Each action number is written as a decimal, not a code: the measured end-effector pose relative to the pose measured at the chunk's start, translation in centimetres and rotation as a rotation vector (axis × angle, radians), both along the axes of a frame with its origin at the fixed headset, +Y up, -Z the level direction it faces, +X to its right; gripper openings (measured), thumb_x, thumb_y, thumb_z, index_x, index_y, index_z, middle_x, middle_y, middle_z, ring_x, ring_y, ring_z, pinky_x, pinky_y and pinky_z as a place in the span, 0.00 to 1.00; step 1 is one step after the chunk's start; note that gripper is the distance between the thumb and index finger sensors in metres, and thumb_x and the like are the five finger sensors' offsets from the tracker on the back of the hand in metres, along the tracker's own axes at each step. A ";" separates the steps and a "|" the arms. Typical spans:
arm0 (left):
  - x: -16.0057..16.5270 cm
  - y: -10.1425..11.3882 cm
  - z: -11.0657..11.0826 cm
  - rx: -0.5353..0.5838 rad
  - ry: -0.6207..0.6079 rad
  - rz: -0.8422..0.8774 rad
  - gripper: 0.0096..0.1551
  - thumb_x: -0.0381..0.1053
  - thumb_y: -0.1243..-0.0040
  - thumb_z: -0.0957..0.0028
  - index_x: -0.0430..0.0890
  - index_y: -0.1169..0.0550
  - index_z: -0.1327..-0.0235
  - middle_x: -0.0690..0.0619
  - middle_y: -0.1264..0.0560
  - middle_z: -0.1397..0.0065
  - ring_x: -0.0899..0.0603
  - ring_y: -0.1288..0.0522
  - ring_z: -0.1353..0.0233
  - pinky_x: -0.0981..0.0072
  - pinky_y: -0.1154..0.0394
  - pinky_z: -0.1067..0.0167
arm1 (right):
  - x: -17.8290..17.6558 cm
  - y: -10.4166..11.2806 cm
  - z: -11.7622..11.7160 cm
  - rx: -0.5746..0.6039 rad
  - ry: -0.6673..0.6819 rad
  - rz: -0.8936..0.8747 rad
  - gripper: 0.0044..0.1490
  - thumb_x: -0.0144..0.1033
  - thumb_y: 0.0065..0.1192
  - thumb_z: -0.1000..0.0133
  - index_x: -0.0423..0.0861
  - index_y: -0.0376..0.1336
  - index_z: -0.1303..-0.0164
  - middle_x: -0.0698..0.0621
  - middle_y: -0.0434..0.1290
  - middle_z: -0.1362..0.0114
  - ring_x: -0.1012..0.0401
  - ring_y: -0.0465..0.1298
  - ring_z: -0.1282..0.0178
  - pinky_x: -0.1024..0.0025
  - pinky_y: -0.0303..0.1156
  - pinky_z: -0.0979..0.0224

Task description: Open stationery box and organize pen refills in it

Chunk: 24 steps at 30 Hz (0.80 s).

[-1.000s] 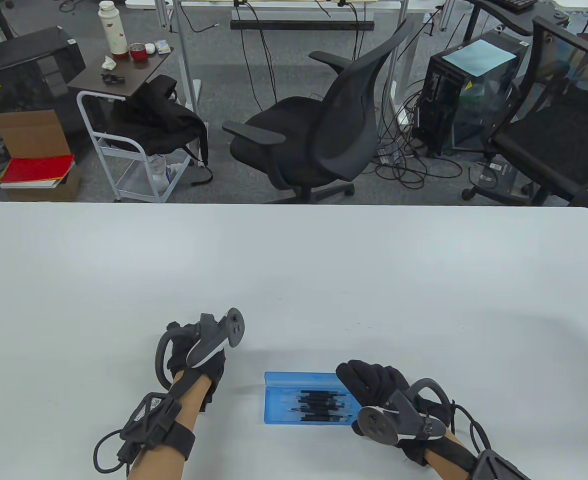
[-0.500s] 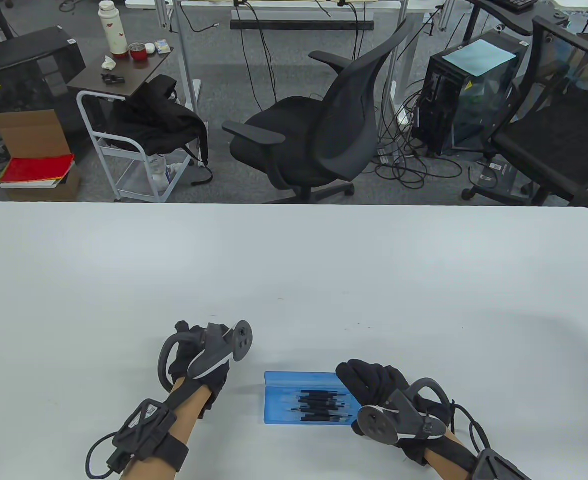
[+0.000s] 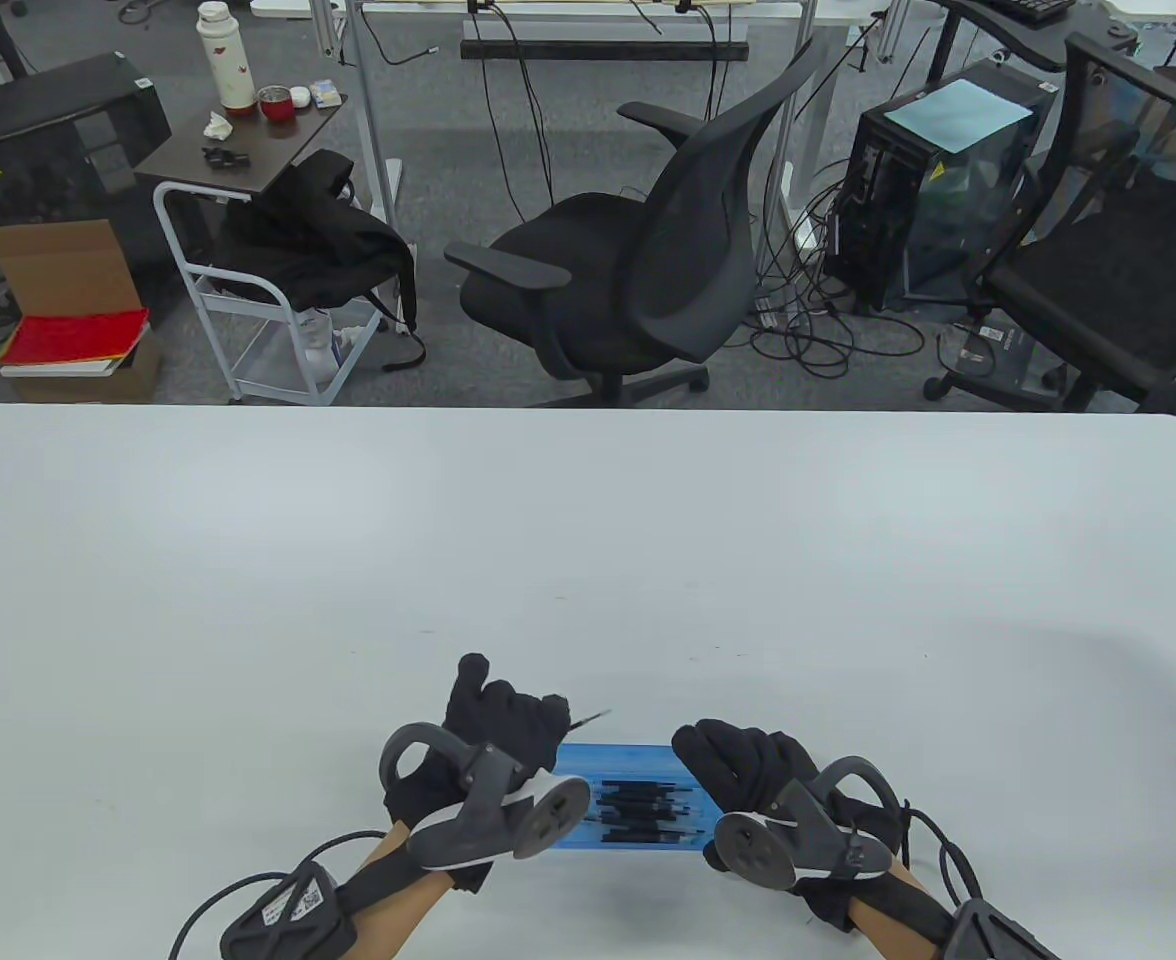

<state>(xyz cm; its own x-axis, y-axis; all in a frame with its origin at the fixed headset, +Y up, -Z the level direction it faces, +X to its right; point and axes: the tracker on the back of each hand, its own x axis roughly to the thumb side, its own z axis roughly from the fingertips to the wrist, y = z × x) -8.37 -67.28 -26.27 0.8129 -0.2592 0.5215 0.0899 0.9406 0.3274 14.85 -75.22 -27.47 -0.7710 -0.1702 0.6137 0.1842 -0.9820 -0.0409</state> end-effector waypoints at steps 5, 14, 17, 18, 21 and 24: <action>1.5 -1.5 2.0 0.041 -0.143 -0.075 0.31 0.48 0.25 0.53 0.44 0.21 0.35 0.54 0.14 0.40 0.43 0.14 0.37 0.31 0.36 0.24 | 0.0 0.0 0.0 0.000 0.000 0.000 0.76 0.63 0.62 0.52 0.48 0.18 0.18 0.42 0.39 0.10 0.43 0.63 0.16 0.41 0.62 0.16; 3.1 -5.0 2.8 0.028 -0.276 -0.171 0.31 0.49 0.25 0.54 0.45 0.21 0.35 0.55 0.15 0.40 0.44 0.14 0.37 0.32 0.36 0.24 | 0.0 0.0 0.0 0.001 -0.001 0.001 0.76 0.63 0.62 0.52 0.48 0.18 0.18 0.42 0.39 0.10 0.43 0.64 0.16 0.41 0.62 0.16; 3.8 -6.0 3.0 0.044 -0.300 -0.213 0.31 0.49 0.25 0.54 0.46 0.21 0.36 0.55 0.15 0.40 0.44 0.14 0.37 0.32 0.36 0.24 | 0.0 0.0 0.0 0.000 -0.001 0.001 0.76 0.63 0.62 0.52 0.48 0.18 0.18 0.43 0.39 0.10 0.43 0.63 0.16 0.41 0.62 0.16; 4.1 -6.4 3.1 0.056 -0.300 -0.238 0.31 0.49 0.25 0.54 0.46 0.21 0.36 0.55 0.15 0.40 0.44 0.14 0.37 0.32 0.36 0.24 | 0.0 0.0 0.0 0.000 -0.001 0.001 0.75 0.63 0.62 0.52 0.48 0.18 0.18 0.43 0.39 0.10 0.43 0.63 0.16 0.41 0.62 0.16; 4.7 -7.2 2.9 0.098 -0.287 -0.292 0.31 0.49 0.25 0.53 0.46 0.21 0.35 0.54 0.15 0.40 0.44 0.14 0.37 0.32 0.36 0.24 | 0.0 0.0 0.0 0.000 -0.002 0.002 0.76 0.63 0.62 0.52 0.48 0.18 0.18 0.43 0.39 0.10 0.43 0.63 0.16 0.41 0.62 0.16; 5.0 -7.7 2.8 0.107 -0.285 -0.309 0.31 0.49 0.25 0.53 0.46 0.21 0.35 0.55 0.15 0.40 0.44 0.15 0.36 0.32 0.36 0.24 | 0.0 0.0 0.0 0.000 -0.002 0.003 0.76 0.63 0.62 0.52 0.48 0.18 0.18 0.43 0.39 0.10 0.43 0.63 0.16 0.41 0.62 0.16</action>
<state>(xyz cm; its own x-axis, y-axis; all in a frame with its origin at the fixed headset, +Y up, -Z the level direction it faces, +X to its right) -3.40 -74.95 -23.46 0.5161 -0.5326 0.6708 0.2544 0.8431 0.4738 14.83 -75.22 -27.46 -0.7714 -0.1728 0.6125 0.1875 -0.9814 -0.0408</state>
